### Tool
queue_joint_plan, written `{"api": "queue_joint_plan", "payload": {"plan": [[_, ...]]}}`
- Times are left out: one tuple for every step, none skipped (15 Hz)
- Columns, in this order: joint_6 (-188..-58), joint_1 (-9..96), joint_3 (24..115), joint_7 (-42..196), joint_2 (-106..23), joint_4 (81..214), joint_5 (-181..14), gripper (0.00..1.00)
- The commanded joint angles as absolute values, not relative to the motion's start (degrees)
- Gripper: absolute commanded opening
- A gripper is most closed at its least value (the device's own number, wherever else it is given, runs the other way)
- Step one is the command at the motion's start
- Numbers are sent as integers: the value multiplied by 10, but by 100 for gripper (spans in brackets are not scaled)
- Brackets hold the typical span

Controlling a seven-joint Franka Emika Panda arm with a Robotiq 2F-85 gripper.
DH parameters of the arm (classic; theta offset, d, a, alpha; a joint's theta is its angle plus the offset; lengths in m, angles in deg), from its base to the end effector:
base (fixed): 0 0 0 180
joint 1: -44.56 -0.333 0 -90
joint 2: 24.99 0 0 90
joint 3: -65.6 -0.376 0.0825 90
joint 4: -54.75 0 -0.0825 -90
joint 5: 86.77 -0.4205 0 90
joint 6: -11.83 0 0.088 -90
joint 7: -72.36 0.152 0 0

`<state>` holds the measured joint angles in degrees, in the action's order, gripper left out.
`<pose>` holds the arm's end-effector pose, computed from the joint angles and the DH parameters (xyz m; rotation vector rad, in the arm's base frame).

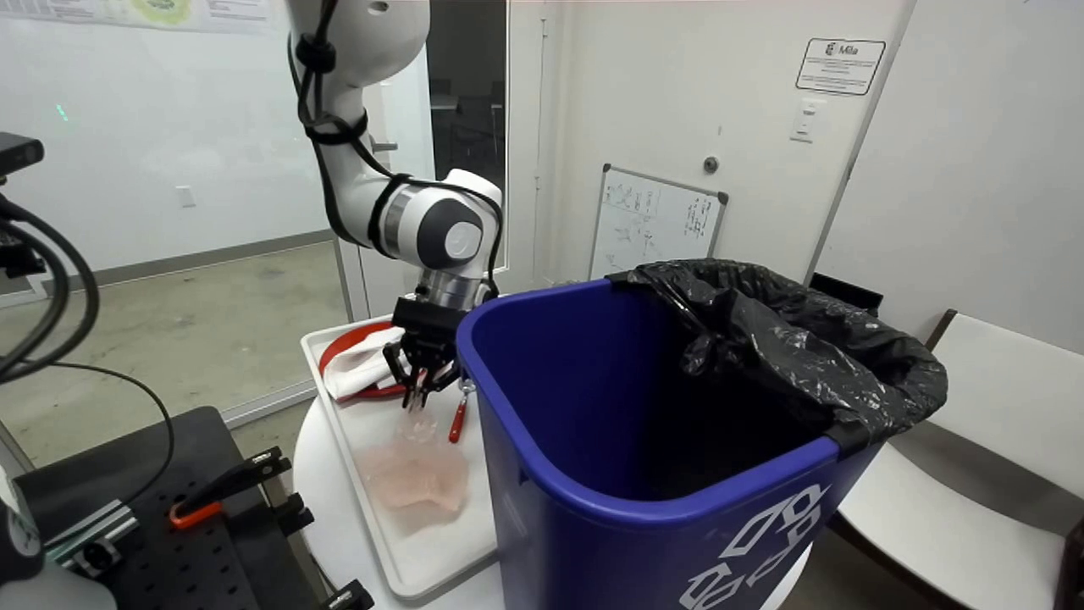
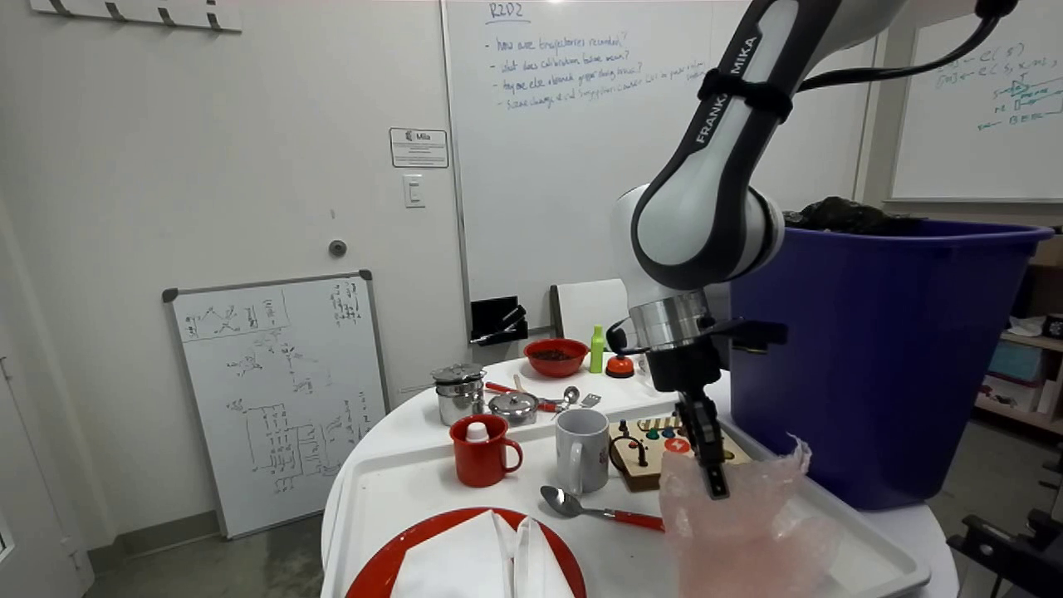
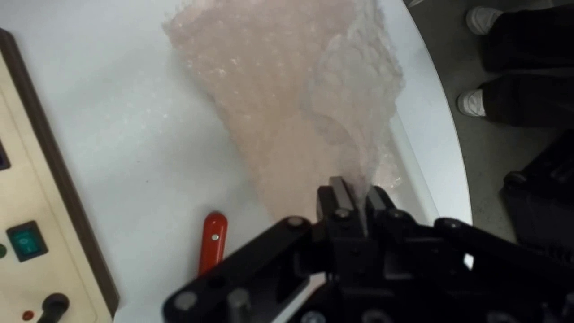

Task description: Pick up the paper garbage and put it in the bin

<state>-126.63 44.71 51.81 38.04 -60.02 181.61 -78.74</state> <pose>0.5006 0.1335 0.0542 -2.6288 -1.3441 0.5447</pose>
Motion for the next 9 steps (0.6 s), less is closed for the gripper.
{"api": "queue_joint_plan", "payload": {"plan": [[-1258,449,512,372,-573,1828,-795,6],[-1258,447,512,374,-555,1838,-790,7],[-1255,445,514,376,-528,1853,-784,7],[-1251,440,518,383,-493,1872,-775,10],[-1245,436,522,387,-464,1886,-768,8],[-1239,428,529,399,-429,1902,-756,9],[-1234,424,533,405,-400,1912,-748,8],[-1231,421,538,411,-368,1924,-737,9],[-1220,419,542,416,-335,1933,-728,7]]}}
